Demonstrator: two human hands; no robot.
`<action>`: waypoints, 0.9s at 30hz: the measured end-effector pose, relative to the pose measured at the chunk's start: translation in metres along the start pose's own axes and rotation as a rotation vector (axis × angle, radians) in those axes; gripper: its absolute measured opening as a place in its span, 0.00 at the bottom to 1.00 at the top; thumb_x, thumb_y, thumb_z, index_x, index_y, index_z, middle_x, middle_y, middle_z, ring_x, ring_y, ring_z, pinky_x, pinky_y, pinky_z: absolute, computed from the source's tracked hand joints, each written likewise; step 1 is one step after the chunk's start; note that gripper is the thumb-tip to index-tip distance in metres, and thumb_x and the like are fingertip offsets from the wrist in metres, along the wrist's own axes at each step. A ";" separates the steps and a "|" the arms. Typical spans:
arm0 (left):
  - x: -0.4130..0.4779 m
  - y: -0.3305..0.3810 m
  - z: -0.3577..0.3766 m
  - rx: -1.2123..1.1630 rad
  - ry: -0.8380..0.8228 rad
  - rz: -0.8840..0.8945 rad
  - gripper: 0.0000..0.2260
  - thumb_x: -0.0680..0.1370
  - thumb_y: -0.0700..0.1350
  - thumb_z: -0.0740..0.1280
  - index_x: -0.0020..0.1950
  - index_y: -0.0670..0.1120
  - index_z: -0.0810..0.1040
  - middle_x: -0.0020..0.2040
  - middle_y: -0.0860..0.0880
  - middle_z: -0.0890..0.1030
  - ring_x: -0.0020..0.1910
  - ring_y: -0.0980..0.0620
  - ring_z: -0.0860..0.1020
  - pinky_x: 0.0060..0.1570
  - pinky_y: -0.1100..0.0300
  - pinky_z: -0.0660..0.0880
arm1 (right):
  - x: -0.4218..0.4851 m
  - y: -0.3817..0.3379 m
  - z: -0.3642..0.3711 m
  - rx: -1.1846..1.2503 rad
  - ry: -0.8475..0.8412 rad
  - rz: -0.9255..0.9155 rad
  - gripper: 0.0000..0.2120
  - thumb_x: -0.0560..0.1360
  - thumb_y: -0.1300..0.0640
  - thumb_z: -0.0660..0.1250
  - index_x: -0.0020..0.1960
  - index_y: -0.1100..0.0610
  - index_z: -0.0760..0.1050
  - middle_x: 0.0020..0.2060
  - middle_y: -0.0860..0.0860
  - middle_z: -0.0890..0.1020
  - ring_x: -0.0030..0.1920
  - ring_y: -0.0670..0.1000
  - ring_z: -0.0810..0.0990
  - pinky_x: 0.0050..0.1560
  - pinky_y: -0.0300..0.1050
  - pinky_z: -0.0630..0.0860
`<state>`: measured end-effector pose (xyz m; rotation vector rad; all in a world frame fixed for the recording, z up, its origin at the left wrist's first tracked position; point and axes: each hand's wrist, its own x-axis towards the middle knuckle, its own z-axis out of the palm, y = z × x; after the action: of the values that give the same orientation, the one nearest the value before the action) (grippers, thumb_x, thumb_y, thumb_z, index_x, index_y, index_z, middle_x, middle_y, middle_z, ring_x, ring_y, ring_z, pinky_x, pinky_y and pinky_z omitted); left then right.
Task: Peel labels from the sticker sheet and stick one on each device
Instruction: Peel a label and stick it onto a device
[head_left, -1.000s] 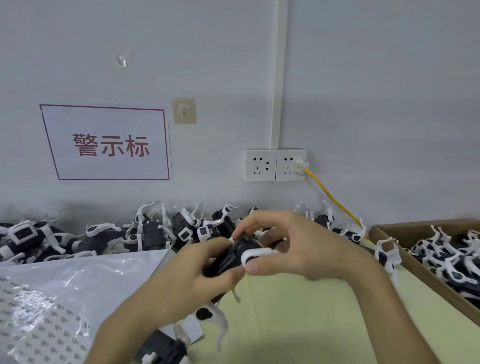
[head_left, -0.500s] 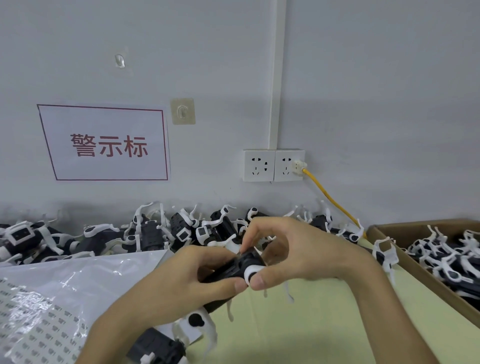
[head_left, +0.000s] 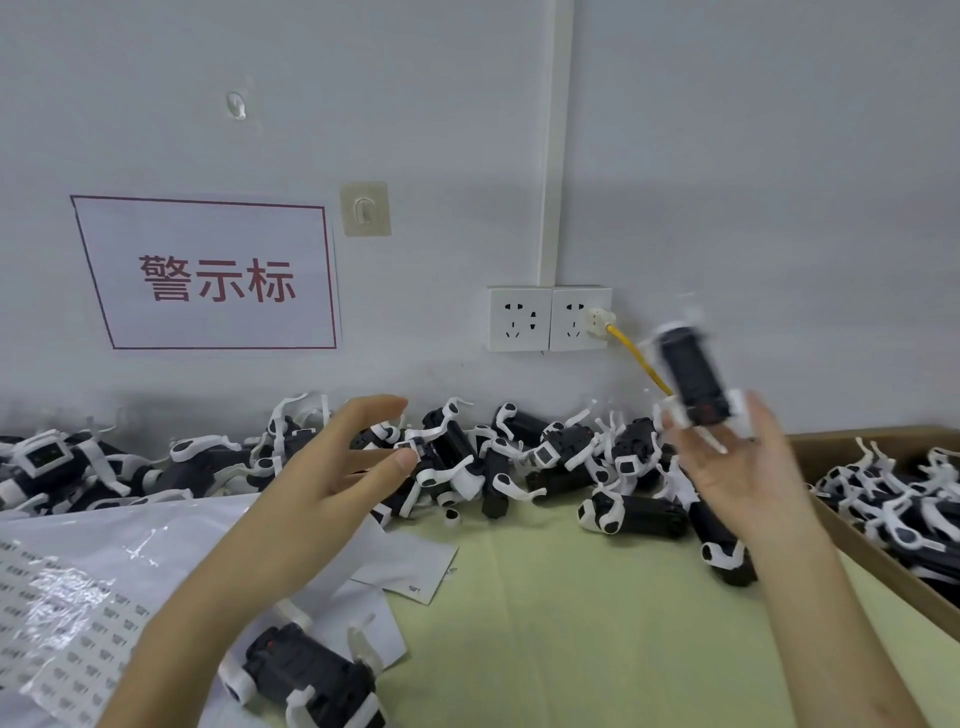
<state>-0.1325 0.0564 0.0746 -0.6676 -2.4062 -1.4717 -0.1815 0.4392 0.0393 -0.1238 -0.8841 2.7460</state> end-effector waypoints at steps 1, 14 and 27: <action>0.000 -0.001 0.000 0.005 -0.008 -0.011 0.21 0.75 0.63 0.65 0.67 0.65 0.72 0.67 0.71 0.74 0.62 0.68 0.77 0.58 0.68 0.72 | 0.004 -0.006 -0.013 0.199 0.017 -0.061 0.28 0.79 0.43 0.66 0.69 0.63 0.70 0.65 0.64 0.79 0.58 0.61 0.84 0.53 0.55 0.84; 0.005 -0.021 -0.015 0.185 0.136 -0.285 0.19 0.82 0.50 0.67 0.73 0.54 0.71 0.67 0.59 0.75 0.66 0.56 0.75 0.60 0.59 0.69 | 0.000 0.039 0.040 -0.483 -0.091 -0.115 0.09 0.83 0.57 0.60 0.54 0.55 0.79 0.44 0.52 0.86 0.42 0.50 0.86 0.47 0.42 0.80; 0.000 -0.049 -0.037 0.633 -0.058 -0.515 0.24 0.82 0.57 0.66 0.75 0.50 0.70 0.75 0.49 0.71 0.74 0.47 0.68 0.72 0.47 0.67 | -0.008 0.224 0.102 -1.995 -0.279 -0.674 0.35 0.72 0.39 0.72 0.74 0.48 0.65 0.66 0.47 0.76 0.68 0.53 0.71 0.69 0.52 0.59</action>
<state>-0.1583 0.0045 0.0542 0.0608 -2.9924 -0.7168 -0.2372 0.2037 -0.0088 0.1839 -2.5768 0.4902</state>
